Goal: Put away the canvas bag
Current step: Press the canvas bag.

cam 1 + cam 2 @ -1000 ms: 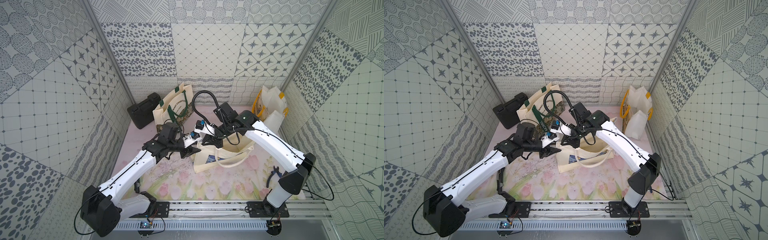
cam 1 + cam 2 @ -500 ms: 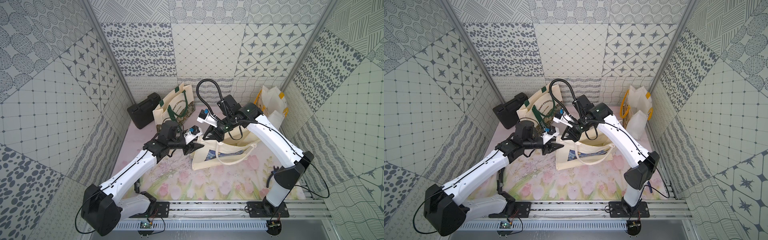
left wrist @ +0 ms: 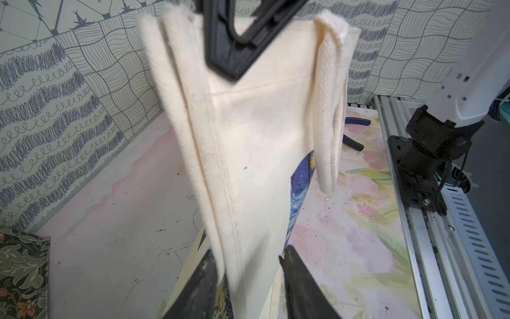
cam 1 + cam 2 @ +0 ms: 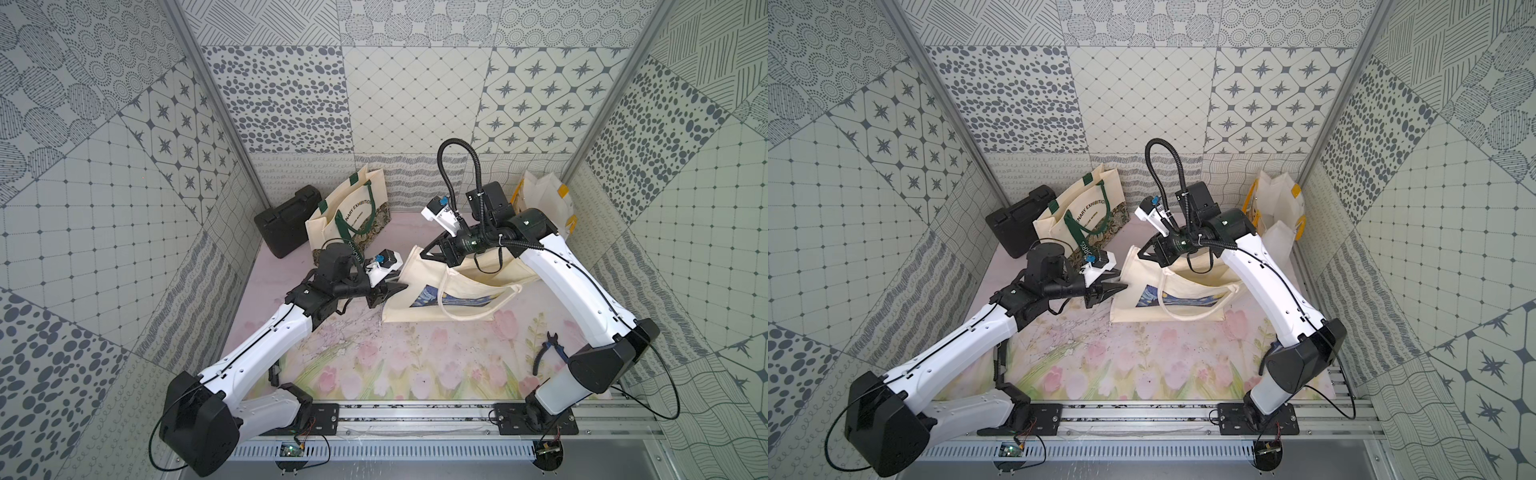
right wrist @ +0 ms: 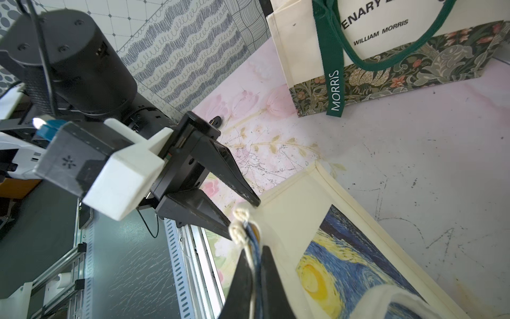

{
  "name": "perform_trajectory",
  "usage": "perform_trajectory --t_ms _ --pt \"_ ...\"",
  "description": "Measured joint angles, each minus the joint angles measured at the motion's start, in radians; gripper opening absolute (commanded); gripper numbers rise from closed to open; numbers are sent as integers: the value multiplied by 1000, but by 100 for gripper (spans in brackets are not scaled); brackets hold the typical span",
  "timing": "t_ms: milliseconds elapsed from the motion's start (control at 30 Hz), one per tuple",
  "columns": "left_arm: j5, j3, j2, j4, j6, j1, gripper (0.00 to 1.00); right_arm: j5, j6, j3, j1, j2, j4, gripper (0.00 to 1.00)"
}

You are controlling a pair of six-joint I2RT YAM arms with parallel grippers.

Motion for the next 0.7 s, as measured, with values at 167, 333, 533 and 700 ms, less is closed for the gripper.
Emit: perform_trajectory --t_ms 167,333,533,700 --pt "0 -1 5 13 -8 1 42 -61 33 -22 -7 -1 29 0" --pt "-1 0 16 27 -27 1 0 -126 65 -22 -12 -1 55 0" --pt "7 7 31 44 -30 1 10 -161 82 -22 -42 -2 56 0" --pt "10 -12 29 63 -41 -1 44 -171 82 7 -87 -2 51 0"
